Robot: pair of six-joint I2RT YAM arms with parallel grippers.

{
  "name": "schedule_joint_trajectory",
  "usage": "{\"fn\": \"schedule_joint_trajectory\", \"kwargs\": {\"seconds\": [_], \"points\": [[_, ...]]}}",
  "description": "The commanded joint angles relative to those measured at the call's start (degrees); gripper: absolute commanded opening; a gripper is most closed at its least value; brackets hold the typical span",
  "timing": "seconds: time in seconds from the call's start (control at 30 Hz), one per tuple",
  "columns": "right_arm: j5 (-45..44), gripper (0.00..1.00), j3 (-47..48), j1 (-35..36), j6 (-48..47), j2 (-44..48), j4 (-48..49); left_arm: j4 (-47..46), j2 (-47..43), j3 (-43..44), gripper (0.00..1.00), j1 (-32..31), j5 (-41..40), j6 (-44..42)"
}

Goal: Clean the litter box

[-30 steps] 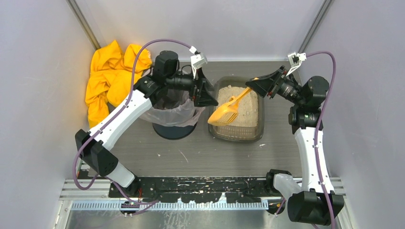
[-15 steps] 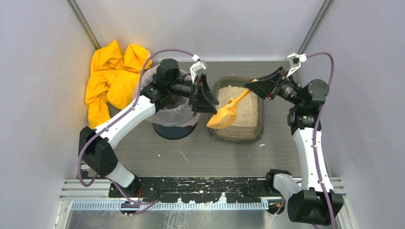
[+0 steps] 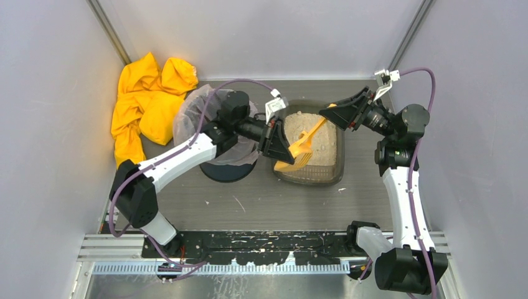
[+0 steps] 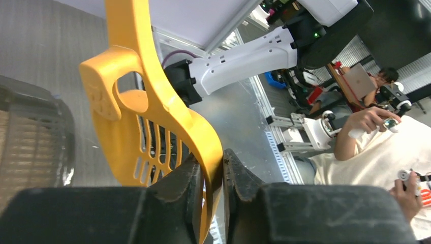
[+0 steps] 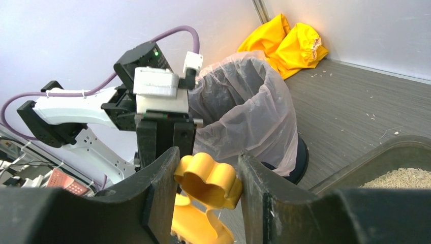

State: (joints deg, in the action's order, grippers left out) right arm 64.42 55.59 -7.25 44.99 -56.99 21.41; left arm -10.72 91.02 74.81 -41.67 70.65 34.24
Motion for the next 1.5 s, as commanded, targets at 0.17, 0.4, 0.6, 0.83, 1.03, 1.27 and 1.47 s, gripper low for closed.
{"fn": "schedule_joint_trajectory", "kwargs": {"seconds": [0.17, 0.4, 0.6, 0.83, 1.03, 1.27, 1.47], "points": [[0.36, 0.01, 1.57, 0.69, -0.96, 0.36, 0.11, -4.62, 2.57, 0.5, 0.0, -2.36, 1.19, 2.03], [-5.33, 0.43, 3.27, 0.83, -5.69, 0.56, -8.71, 3.45, 2.42, 1.34, 0.0, -2.24, -2.2, -4.4], [-14.59, 0.71, 4.67, 0.83, -8.06, 0.84, -16.13, 25.58, 5.15, 9.68, 0.0, -3.32, -14.16, -17.37], [-28.83, 0.73, 8.17, 0.83, -11.92, -0.69, -30.78, 33.93, 6.04, 13.21, 0.0, -8.43, -36.62, -24.43], [-35.23, 0.71, 9.98, 0.91, -13.91, -1.11, -39.39, 32.47, 4.29, 11.6, 0.0, -14.27, -56.78, -29.89], [-36.34, 0.68, 9.33, 1.79, -15.99, -2.4, -45.84, 23.82, -0.29, 4.43, 0.0, -20.48, -69.38, -36.51], [-35.55, 0.7, 7.78, 5.36, -18.18, 0.98, -48.88, 20.74, -3.22, -0.25, 0.0, -21.06, -67.96, -40.4]]}}
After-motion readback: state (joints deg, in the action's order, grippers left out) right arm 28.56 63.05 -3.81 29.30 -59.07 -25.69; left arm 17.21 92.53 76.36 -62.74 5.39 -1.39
